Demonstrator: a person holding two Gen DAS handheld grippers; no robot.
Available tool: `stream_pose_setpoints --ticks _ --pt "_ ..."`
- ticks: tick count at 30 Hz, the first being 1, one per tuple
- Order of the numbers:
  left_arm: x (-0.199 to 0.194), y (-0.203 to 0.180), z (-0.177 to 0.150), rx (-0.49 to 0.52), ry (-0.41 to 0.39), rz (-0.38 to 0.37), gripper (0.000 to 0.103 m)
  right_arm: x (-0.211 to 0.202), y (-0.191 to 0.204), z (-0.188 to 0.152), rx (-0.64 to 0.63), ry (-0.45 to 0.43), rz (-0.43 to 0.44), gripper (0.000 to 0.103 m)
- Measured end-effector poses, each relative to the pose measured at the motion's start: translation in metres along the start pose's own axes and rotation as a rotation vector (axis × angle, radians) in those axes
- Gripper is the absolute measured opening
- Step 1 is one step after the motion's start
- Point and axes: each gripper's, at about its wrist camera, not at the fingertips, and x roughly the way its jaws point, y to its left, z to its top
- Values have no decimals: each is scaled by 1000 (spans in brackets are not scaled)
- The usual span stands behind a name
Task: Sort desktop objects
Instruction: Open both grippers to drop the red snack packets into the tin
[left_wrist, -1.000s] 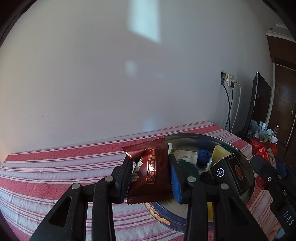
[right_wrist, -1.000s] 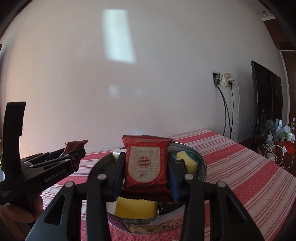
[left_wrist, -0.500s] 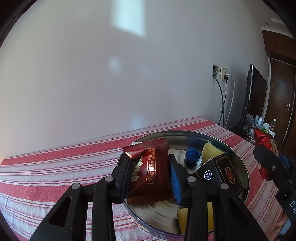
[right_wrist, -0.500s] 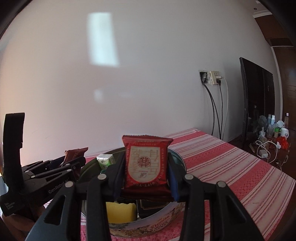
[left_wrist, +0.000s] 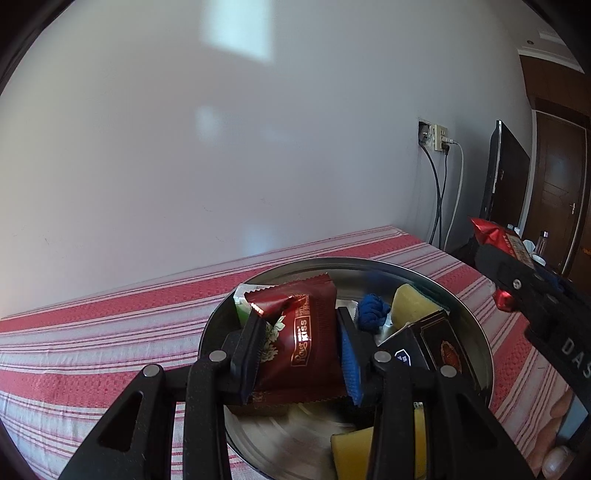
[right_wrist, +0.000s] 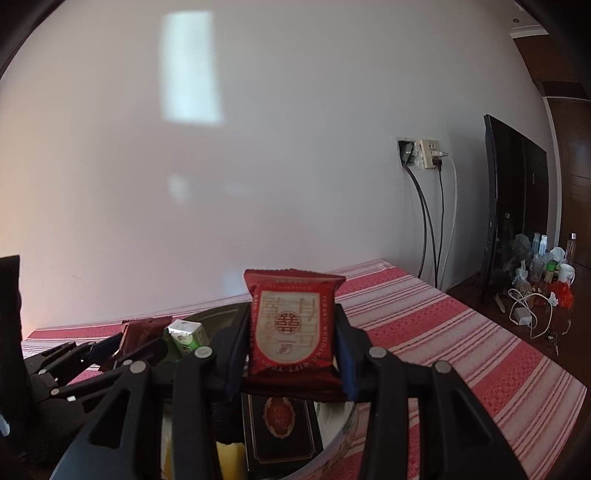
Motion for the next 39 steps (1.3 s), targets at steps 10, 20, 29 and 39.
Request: stream_pose_setpoints --ticks 10,20,29,39 --pt "6 -9 -1 -17 26 -47 40 66 -4 37 -37 144 73 42" --pt "7 -9 -5 -15 33 -39 40 80 6 37 -76 177 108 42" --pt "8 -9 -5 -12 36 -48 40 115 16 39 -117 272 131 42" --pt "11 -10 -7 -8 47 -43 40 112 -12 26 -13 262 132 74"
